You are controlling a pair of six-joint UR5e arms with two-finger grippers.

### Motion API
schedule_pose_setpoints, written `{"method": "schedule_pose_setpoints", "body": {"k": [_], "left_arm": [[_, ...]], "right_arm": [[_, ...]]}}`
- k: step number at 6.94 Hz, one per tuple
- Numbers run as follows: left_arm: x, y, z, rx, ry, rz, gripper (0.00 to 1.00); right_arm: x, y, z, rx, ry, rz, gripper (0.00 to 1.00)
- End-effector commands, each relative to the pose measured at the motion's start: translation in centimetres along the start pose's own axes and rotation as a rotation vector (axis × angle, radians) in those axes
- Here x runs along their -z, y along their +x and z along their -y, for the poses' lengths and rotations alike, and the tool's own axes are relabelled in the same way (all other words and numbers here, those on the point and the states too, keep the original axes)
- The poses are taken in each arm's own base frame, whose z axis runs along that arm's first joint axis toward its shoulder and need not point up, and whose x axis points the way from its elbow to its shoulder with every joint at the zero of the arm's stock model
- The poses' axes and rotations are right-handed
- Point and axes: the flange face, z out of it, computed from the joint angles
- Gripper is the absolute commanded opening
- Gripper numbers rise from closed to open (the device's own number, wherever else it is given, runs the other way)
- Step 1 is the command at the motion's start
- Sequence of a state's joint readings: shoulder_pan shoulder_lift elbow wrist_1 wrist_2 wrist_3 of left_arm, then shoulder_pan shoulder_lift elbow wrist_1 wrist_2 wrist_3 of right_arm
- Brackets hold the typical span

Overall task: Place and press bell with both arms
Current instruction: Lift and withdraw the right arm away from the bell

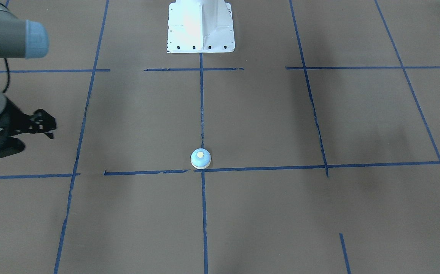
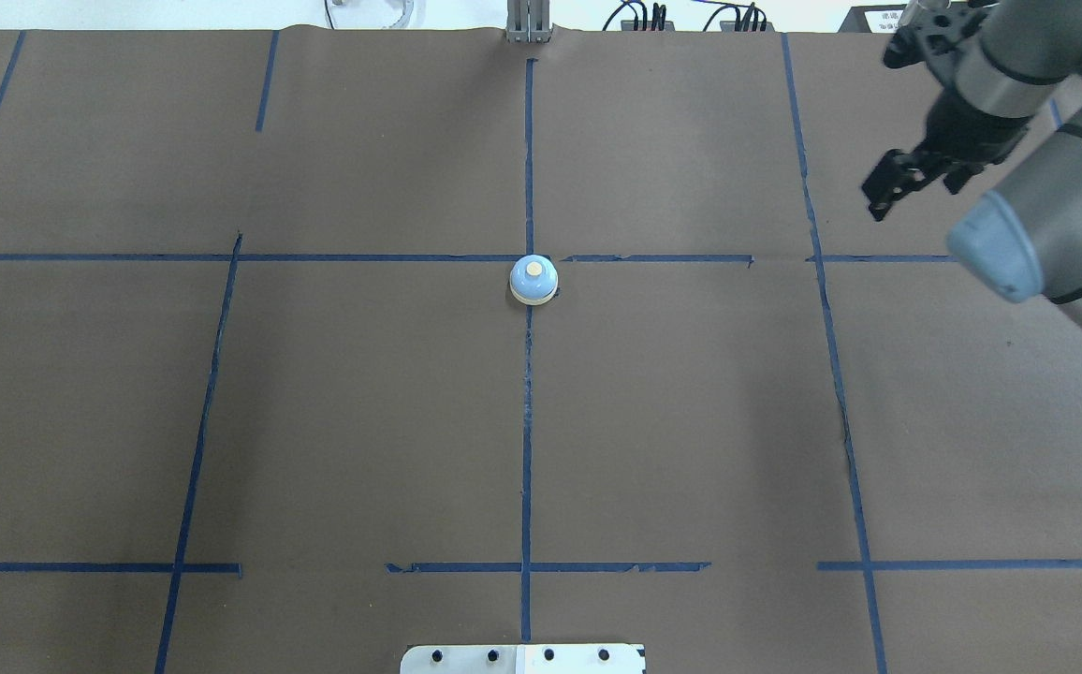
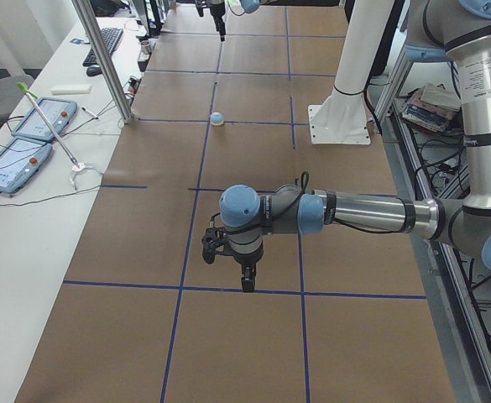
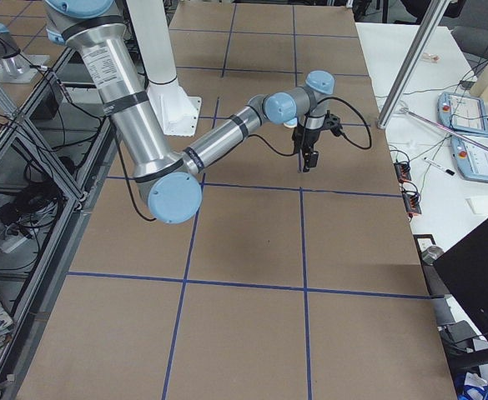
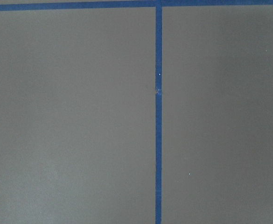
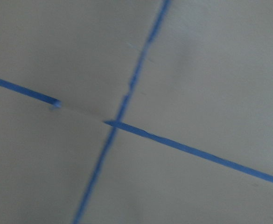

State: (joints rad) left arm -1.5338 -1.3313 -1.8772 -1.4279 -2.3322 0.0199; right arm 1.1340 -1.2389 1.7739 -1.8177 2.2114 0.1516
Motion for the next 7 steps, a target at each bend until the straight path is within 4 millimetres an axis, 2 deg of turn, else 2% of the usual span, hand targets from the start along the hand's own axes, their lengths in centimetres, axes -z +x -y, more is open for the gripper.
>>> {"method": "schedule_pose_setpoints", "body": {"k": [1,2,3,5,6,7], "left_arm": [[-1.1,-1.1,-1.3,0.025,-0.026,0.006,1.0],[-0.6,-0.8,-1.6,0.02,-0.016,0.005,1.0],[-1.6,-1.6,-1.9,0.035,-0.037,0.007,1.0],[-2.3,-2.2,-2.0,0.043,-0.047,0.004,1.0],[-2.0,-1.9,-1.9,0.039,-0.041,0.003,1.0],[-1.2,-1.5,-1.9,0.043,-0.024,-0.007,1.0]], "right_arm": [[-3.6,18.9,-15.6,0.046,-0.103,0.028,1.0],[-1.7,23.1,-20.3,-0.04,-0.066,0.023,1.0],[-1.4,22.5,-22.6,-0.06,-0.063,0.02,1.0],[-0.7,22.0,-22.0,-0.049,-0.046,0.015,1.0],[0.3,21.4,-21.2,-0.098,-0.01,-0.001,1.0],[0.2,21.2,-20.7,-0.188,0.002,-0.007,1.0]]}}
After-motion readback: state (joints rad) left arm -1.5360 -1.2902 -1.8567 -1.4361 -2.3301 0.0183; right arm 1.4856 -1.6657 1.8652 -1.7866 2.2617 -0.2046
